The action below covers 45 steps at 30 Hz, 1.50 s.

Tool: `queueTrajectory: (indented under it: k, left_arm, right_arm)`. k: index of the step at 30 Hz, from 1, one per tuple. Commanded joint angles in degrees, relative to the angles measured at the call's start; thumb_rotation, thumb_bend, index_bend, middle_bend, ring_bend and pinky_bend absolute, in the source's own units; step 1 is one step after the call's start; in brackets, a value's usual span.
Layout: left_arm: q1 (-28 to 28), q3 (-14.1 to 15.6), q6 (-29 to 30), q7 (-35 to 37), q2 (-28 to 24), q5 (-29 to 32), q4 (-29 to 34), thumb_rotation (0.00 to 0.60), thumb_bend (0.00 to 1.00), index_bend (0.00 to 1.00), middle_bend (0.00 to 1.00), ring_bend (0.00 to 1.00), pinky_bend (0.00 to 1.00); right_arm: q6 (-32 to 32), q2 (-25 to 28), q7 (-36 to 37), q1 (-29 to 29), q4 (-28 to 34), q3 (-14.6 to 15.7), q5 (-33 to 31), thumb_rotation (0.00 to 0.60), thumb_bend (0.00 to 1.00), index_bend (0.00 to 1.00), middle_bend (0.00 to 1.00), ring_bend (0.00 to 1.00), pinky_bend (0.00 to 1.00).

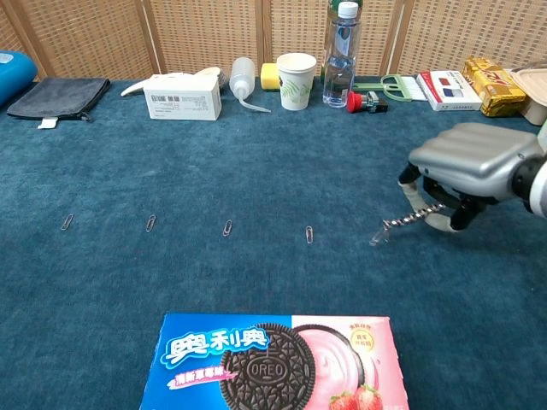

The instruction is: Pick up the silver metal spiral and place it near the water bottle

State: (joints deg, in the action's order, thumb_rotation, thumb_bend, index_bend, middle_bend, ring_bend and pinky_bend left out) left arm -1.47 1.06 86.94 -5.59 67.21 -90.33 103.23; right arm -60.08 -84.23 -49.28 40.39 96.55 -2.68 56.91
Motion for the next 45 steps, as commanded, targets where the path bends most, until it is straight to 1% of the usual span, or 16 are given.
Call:
queueTrajectory:
  k: [1,5,7,15,23,32,39,45]
  left_arm:
    - [-0.1,0.0,-0.1,-0.1,0.1,-0.1,-0.1,0.6,0.38,0.18,0.24,0.17,0.21]
    - [0.0,0.0,0.1,-0.1,0.0,0.0,-0.1,0.6,0.38,0.18,0.24,0.17,0.21]
    - [0.1,0.0,0.1,0.1,0.0,0.0,-0.1,0.6,0.38,0.18,0.24,0.17,0.21]
    - [0.7,0.4,1.0,1.0,-0.4,-0.2,-0.5,0.6,0.38,0.18,0.24,0.17,0.21]
    - [1.0,0.5,1.4,1.7,-0.5,-0.4,-0.8,0.6,0.38,0.18,0.24,0.17,0.21]
    - [1.0,0.4,1.4,1.7,-0.5,-0.3,-0.9,0.6,0.38,0.18,0.24,0.17,0.21]
    - [0.9,0.3,1.3,1.6,-0.6,-0.3,-0.8,0.6,0.38,0.18,0.24,0.17,0.21]
    - [0.9,0.3,1.2,1.4,-0.5,-0.2,-0.7,0.6,0.38,0.18,0.24,0.17,0.21]
  right_arm:
    - [0.3,0.6,1.2,0.9,1.6,-1.5,0.0,0.6,0.52,0.6,0.83,0.91,0.74]
    - [1.4,0.0,2.1,2.1,2.8,-2.4,-0.7,0.6,0.52,0.6,0.83,0.91,0.74]
    - [2.2,-1.2,2.8,2.9,2.5,-2.8,-0.7,0.6,0.52,0.6,0.83,0.91,0.74]
    - [4.0,-6.8,3.6,5.4,-2.0,-3.3,-2.2,0.6,0.52,0.6,0.83,0.91,0.74]
    - [4.1,-9.3,2.9,7.2,-5.7,-4.3,-4.6,0.6,0.52,0.6,0.83,0.91,0.74]
    - [3.4,-11.2,1.6,8.2,-9.9,-3.7,-5.5,0.6,0.52,0.6,0.83,0.91,0.74]
    - [3.2,-12.1,0.9,8.5,-11.0,-2.8,-5.1,0.6,0.52,0.6,0.83,0.91,0.74]
    - [3.2,-12.8,0.2,9.0,-10.6,-2.5,-5.1,0.6,0.52,0.6,0.83,0.91,0.74]
